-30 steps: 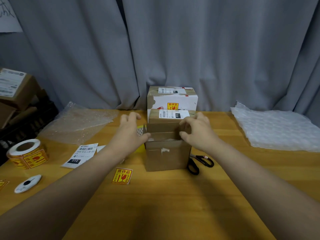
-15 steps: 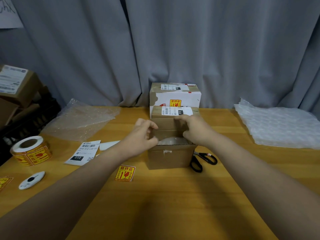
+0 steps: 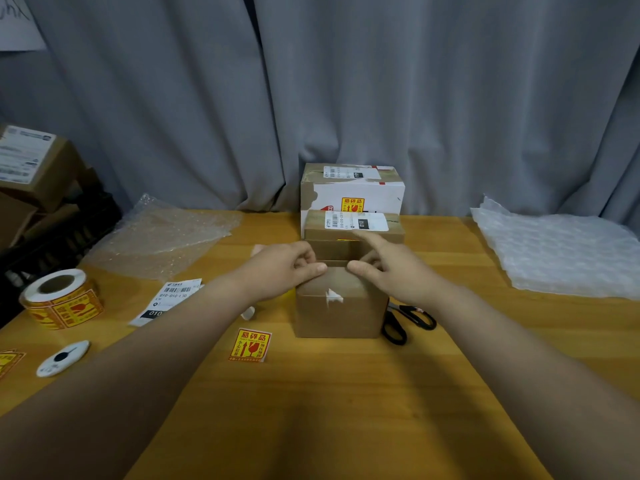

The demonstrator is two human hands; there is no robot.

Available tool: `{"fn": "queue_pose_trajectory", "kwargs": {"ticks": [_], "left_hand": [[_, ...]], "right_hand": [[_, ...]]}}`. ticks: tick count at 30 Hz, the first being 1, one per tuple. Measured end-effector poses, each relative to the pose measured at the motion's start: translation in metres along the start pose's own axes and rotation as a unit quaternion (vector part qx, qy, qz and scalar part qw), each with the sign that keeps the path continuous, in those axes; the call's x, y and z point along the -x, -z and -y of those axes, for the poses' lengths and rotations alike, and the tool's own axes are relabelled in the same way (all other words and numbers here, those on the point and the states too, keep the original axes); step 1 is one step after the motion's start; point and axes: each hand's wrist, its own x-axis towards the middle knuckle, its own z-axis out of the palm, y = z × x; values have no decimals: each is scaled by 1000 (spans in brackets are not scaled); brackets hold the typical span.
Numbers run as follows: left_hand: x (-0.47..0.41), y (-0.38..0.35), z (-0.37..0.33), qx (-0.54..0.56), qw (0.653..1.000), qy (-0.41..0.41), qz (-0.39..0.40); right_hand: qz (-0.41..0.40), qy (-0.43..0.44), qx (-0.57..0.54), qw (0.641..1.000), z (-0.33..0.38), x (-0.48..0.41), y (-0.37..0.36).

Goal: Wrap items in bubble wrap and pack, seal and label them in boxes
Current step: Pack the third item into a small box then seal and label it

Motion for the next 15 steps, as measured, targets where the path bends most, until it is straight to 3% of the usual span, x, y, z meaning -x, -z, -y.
{"fn": "queue_pose_trajectory", "kwargs": {"ticks": [2, 5, 7, 9, 12, 15], "left_hand": [[0, -10, 0, 12, 999, 4, -40], [5, -29, 2, -38, 988, -6, -147], [6, -30, 5, -68, 982, -12, -176], [3, -31, 6, -75, 988, -52, -128], [3, -41, 5, -26, 995, -92, -10], [6, -45, 9, -26, 994, -104, 24]], "right_hand": [[-49, -11, 59, 997, -2, 0, -8], [-95, -15, 249, 964, -4, 1, -20], [-127, 17, 272, 954, -7, -1, -23], [-110, 43, 238, 964, -9, -2, -26], [-66, 13, 142, 988, -7, 2, -29], [-93, 33, 185, 978, -1, 0, -33]]}}
